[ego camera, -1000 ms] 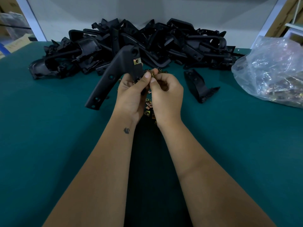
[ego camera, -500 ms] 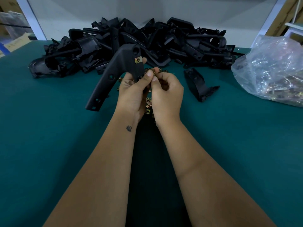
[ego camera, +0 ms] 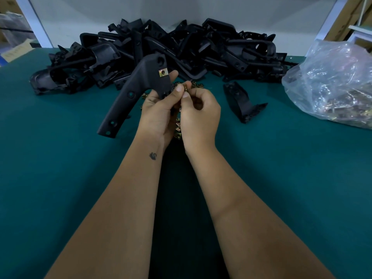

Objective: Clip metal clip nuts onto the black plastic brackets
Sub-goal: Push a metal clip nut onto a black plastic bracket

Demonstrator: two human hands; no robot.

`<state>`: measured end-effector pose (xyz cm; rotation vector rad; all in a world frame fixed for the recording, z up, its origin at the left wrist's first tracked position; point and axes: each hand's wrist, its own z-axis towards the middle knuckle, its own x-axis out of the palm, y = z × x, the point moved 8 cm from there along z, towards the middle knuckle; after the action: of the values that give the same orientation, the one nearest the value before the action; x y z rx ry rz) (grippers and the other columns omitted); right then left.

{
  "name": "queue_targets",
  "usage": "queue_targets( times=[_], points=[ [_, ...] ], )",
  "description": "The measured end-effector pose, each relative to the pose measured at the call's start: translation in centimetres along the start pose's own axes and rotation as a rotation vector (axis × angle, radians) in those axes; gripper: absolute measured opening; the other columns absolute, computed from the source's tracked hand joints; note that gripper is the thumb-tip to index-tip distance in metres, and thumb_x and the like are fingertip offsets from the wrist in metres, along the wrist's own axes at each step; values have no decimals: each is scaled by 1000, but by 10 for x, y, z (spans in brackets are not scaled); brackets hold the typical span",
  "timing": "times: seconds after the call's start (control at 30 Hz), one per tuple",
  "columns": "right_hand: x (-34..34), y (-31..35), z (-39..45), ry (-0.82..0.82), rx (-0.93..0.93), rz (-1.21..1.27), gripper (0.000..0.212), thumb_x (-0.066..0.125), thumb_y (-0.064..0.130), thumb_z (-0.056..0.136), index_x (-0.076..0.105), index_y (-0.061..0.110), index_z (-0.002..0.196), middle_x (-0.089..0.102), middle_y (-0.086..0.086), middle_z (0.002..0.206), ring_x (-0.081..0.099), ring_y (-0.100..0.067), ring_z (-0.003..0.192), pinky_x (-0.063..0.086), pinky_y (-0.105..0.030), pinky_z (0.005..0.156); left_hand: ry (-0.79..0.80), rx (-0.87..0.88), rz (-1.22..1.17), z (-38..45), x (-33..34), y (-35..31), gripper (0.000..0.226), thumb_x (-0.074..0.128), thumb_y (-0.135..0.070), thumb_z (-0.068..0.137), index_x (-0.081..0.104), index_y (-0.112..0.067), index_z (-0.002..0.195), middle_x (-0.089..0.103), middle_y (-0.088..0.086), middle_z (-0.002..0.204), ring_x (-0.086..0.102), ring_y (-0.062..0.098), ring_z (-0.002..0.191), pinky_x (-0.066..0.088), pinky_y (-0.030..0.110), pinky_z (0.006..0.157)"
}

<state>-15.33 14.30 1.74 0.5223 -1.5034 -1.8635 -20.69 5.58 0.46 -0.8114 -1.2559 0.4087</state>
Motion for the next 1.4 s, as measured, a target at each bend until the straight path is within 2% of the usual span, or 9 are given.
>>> queue_targets(
  times=[0.3,0.5,0.6,0.7,0.83,1.0,1.17,1.27,1.4],
  points=[
    [-1,-1,6,19,-1,-22,4,65,9,90,65,14,90,65,2,93,60,-5,83,46,-8,70,-36,-44,77,2,-5,2,18,59,-2,94,73,-13,90,76,3,86,72,13,87,58,30,87],
    [-10,5,20,39,-157,-330,5,64,17,92,65,16,96,65,-1,101,60,-11,92,40,-9,72,-171,-47,221,10,-25,-6,11,58,-7,98,68,-8,97,75,1,85,60,4,67,47,13,56],
    [-24,-1,32,9,-149,-578,23,58,21,97,65,12,117,62,-3,115,56,-18,109,40,-20,82,-264,-48,269,11,-37,-13,14,55,-14,102,64,-9,92,73,1,79,47,3,53,37,12,43],
    [-25,-4,35,59,-154,-782,34,56,21,97,59,13,130,58,-4,124,50,-23,118,43,-32,89,-296,-49,284,12,-41,-16,17,55,-15,102,62,-13,87,57,-6,60,33,4,44,25,14,36],
    [6,5,15,247,-354,-911,23,55,24,92,71,10,103,62,-6,106,51,-27,107,45,-38,86,-308,-81,236,11,-41,-14,19,57,-17,99,49,-19,82,36,-9,51,24,5,39,20,16,34],
    [28,-11,6,444,-409,-1224,32,55,39,90,70,16,108,58,-5,113,40,-29,113,32,-37,90,-314,-130,28,9,-41,-10,18,44,-20,96,41,-18,78,35,-6,52,22,7,39,17,18,32],
    [24,-11,9,427,-380,-1076,18,64,31,88,70,21,103,64,1,105,45,-25,110,32,-34,86,-330,-126,-50,8,-44,-8,17,34,-17,98,42,-15,83,42,-2,56,24,8,40,18,18,34],
    [15,-10,15,355,-241,-711,10,67,13,87,68,19,95,65,7,90,58,-14,91,48,-30,80,-355,-131,-20,9,-43,-6,16,40,-10,97,47,-13,83,48,-1,60,31,8,40,22,16,35],
    [-2,-9,27,233,-70,-272,19,68,5,88,71,17,103,65,13,87,62,1,83,48,-12,75,-319,-145,11,11,-35,-1,19,42,-5,99,52,-12,84,49,0,62,34,6,39,24,15,36]
  ],
)
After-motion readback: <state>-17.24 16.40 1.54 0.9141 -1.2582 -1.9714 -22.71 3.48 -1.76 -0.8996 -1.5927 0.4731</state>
